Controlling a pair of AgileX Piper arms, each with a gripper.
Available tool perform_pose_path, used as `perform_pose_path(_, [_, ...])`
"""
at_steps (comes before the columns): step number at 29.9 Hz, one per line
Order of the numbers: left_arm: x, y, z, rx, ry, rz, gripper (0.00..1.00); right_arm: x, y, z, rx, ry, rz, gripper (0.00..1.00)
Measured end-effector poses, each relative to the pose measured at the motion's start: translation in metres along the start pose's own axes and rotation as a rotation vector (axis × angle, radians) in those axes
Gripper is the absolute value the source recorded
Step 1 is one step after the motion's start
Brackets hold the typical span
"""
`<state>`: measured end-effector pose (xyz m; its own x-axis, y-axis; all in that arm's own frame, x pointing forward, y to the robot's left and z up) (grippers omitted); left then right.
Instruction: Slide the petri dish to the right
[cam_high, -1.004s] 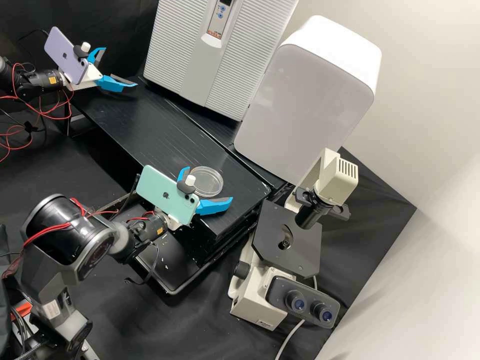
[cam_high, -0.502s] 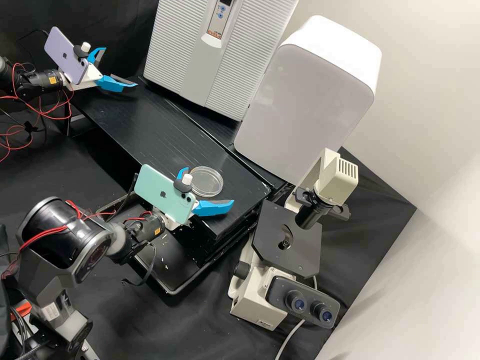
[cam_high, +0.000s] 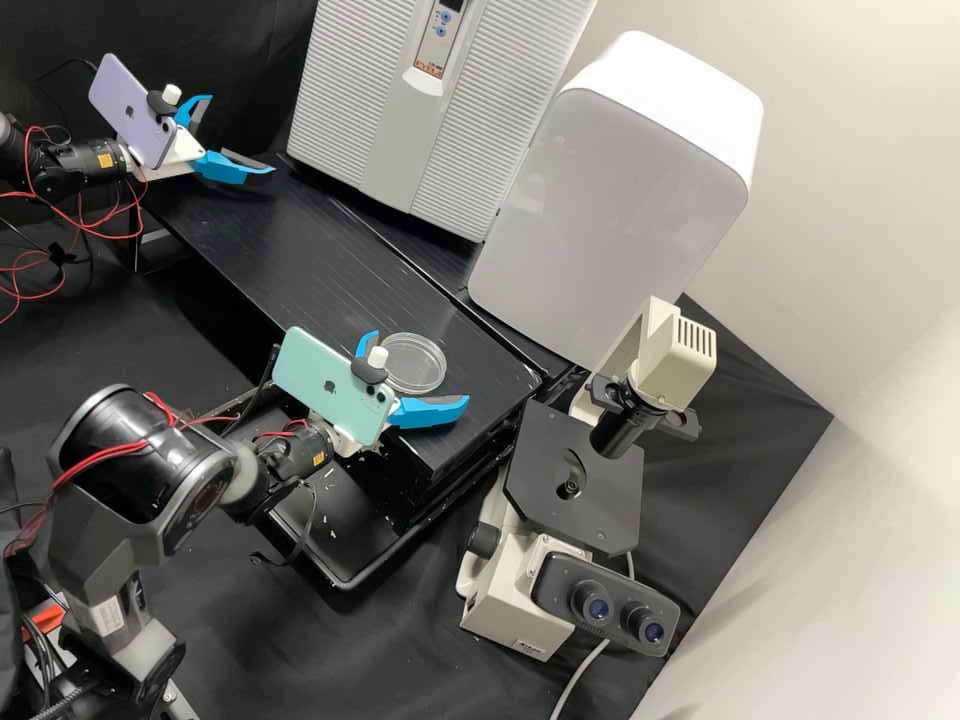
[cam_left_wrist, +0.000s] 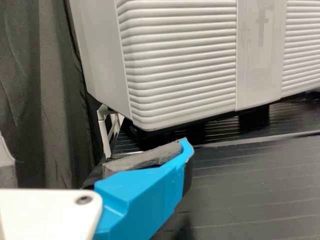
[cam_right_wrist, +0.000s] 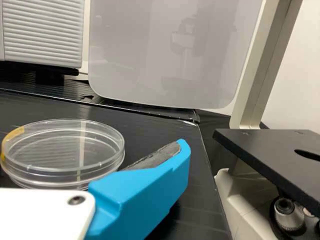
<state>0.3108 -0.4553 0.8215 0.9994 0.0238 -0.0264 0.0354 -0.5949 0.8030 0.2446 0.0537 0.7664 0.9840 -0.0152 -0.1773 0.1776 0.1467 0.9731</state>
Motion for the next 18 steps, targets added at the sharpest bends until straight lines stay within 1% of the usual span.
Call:
perform_pose_path(2, [0.0,0.0,0.0,0.0,0.0,0.0,1.0,0.0001,0.0003,0.0002,-0.007,0.006,-0.003,1.0])
perform_pose_path(4, [0.0,0.0,0.0,0.0,0.0,0.0,1.0,0.0001,0.0003,0.0002,0.0,0.006,-0.003,1.0])
perform_pose_path(11, [0.0,0.0,0.0,0.0,0.0,0.0,1.0,0.0001,0.0003,0.0002,0.001,0.006,-0.003,1.0])
perform_pose_path(14, [0.0,0.0,0.0,0.0,0.0,0.0,1.0,0.0016,-0.0012,0.001,0.024,0.002,-0.009,1.0])
perform_pose_path(18, [0.0,0.0,0.0,0.0,0.0,0.0,1.0,0.0074,-0.0002,0.001,0.027,0.013,-0.014,1.0])
